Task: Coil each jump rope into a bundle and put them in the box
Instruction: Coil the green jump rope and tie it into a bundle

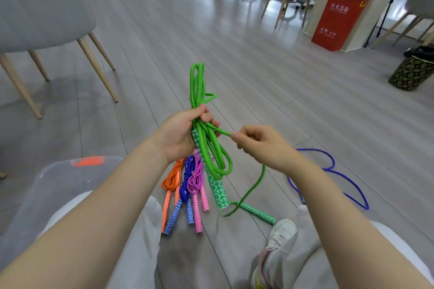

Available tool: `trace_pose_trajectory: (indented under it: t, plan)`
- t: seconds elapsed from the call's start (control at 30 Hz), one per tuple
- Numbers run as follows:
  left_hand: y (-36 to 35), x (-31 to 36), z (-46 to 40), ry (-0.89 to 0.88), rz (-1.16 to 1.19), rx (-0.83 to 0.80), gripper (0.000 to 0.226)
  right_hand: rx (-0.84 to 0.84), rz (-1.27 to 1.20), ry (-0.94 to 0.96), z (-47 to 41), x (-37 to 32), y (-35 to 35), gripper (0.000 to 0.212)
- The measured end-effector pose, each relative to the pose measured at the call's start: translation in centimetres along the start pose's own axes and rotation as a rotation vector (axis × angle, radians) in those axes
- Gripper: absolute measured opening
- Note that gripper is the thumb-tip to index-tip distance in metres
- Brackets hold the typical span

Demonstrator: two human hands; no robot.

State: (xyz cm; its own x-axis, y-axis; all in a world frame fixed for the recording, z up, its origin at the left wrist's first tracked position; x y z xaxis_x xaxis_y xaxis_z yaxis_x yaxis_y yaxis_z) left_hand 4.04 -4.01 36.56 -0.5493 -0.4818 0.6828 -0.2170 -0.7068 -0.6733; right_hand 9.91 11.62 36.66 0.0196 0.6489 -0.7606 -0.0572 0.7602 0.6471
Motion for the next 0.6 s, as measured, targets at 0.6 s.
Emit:
trace_pose_trajectory:
  t: [0.6]
  plan:
    - [5.1, 5.3, 0.0, -0.597, -0.588, 0.524, 0.013, 0.027, -0.029, -0.052, 1.4, 2.6, 4.6, 0.017]
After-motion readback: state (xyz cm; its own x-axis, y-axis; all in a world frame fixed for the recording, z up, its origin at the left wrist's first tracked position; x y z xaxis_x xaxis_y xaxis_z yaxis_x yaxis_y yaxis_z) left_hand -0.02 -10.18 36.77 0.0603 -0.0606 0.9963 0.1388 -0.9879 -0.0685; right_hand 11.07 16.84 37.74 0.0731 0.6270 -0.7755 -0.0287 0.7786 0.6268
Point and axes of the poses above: each hand's wrist, its own z-axis away from the middle knuckle, its own y-axis out of the back of the hand, x = y × z, the point moved 5 cm from there along -z, towards the middle knuckle, and after that the axes turned 8 degrees about z, right-handed, at the moved point
